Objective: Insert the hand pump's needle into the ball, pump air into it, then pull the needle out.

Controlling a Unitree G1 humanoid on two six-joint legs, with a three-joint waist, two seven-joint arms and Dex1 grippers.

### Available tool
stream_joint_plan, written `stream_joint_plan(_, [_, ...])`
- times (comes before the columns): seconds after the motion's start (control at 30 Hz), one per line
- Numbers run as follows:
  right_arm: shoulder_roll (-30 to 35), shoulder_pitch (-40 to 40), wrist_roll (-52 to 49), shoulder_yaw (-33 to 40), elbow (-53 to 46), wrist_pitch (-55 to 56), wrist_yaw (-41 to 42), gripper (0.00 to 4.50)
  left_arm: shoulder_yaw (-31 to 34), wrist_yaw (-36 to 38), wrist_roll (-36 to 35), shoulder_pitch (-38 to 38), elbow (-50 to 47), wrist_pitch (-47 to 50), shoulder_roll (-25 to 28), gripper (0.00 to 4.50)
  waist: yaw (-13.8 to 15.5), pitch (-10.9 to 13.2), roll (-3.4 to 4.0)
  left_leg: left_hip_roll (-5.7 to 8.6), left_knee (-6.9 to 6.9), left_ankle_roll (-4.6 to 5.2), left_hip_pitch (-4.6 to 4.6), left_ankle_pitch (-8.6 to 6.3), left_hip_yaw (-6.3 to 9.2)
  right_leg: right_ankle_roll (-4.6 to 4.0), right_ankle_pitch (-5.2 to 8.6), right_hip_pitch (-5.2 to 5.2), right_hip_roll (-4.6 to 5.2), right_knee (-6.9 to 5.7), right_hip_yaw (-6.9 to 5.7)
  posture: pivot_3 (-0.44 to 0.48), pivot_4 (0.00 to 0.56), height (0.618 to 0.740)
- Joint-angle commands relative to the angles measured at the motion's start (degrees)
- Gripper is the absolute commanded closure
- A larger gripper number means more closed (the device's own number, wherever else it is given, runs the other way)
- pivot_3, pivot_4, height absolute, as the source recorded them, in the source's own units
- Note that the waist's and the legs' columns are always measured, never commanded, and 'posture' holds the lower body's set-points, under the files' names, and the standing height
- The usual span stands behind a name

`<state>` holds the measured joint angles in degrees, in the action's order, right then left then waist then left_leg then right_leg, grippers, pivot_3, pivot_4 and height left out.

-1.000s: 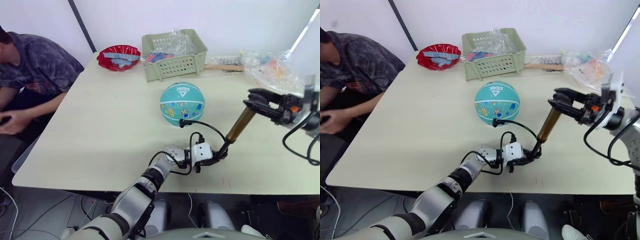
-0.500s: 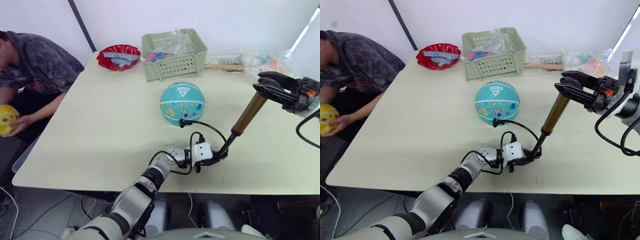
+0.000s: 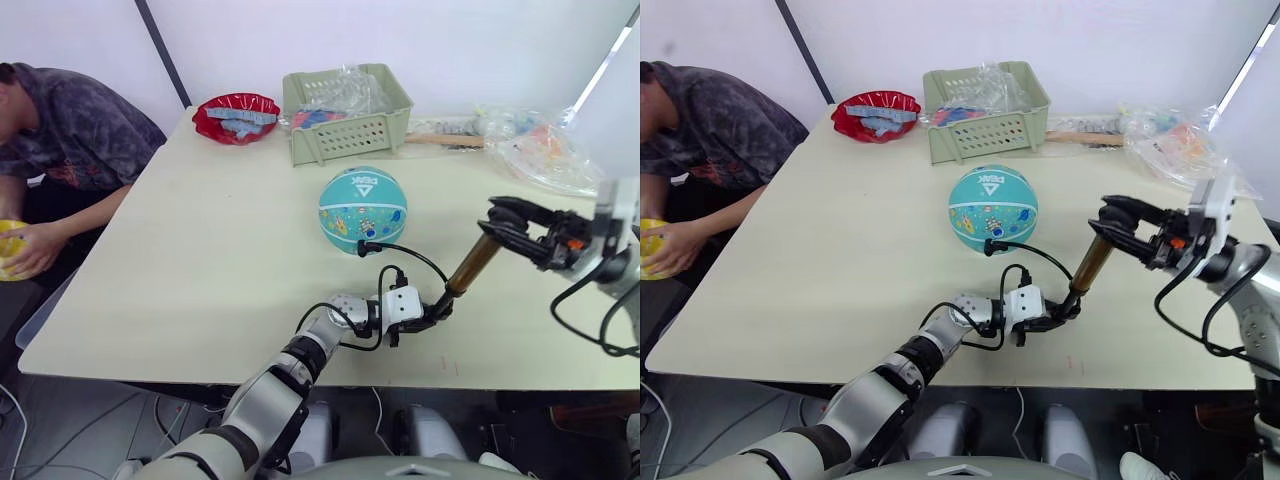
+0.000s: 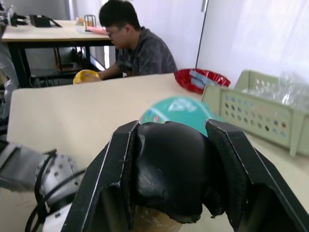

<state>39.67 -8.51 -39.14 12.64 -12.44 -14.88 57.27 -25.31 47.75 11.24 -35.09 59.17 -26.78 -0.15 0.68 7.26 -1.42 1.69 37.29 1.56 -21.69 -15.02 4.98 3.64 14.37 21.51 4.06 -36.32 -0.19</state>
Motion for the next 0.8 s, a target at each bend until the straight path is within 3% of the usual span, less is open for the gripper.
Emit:
stream_joint_plan(0.03, [-1.48,3.56,7.91,-4.54,4.94,3.50,-0.03,2.87,-2.73,1.00,4.29,3.33,5.19,3.71,2.17,3.49,0.00,-0.15,-0.10,0.00,0.00,0.00,0.01,0.00,0.01,-0.01,0.00,0.00,-0.01,0.00,0.00,0.000,0.150,0.740])
stream_joint_plan(0.3, [-6.75,6.00,15.07,-11.04,10.37,11.34,-1.95,2.87,-2.77,0.95,4.39,3.28,4.93,3.53,2.47,3.49,-0.03,-0.26,0.03,0.00,-0.03,0.00,0.03,0.00,0.03,-0.08,-0.03,-0.01,-0.03,0.00,-0.01,0.000,0.150,0.740])
stream_joint_plan(0.63, [-7.96,6.23,16.66,-12.18,11.40,13.99,-3.33,2.87,-1.87,3.06,3.04,3.42,4.89,3.23,2.23,3.49,-0.47,-0.36,-0.05,-0.04,-0.05,0.00,0.26,0.00,0.09,0.05,0.05,-0.15,-0.10,-0.05,0.00,0.000,0.150,0.740])
stream_joint_plan(0.7, [-7.78,6.23,16.56,-12.13,11.43,14.19,-3.35,2.87,-0.22,3.43,1.26,3.37,4.61,3.36,1.68,2.48,-0.53,-0.36,-0.05,-0.04,-0.06,0.00,0.26,0.00,0.09,0.05,0.06,-0.15,-0.10,-0.05,0.01,0.000,0.150,0.740])
stream_joint_plan(0.8, [-7.69,6.12,16.53,-12.23,11.53,14.59,-3.32,2.87,1.88,4.42,-0.86,3.11,3.81,2.02,1.35,1.52,-0.37,-0.35,0.00,-0.02,-0.08,-0.01,0.24,0.00,0.09,0.03,0.07,-0.14,-0.07,-0.04,0.00,0.000,0.150,0.740])
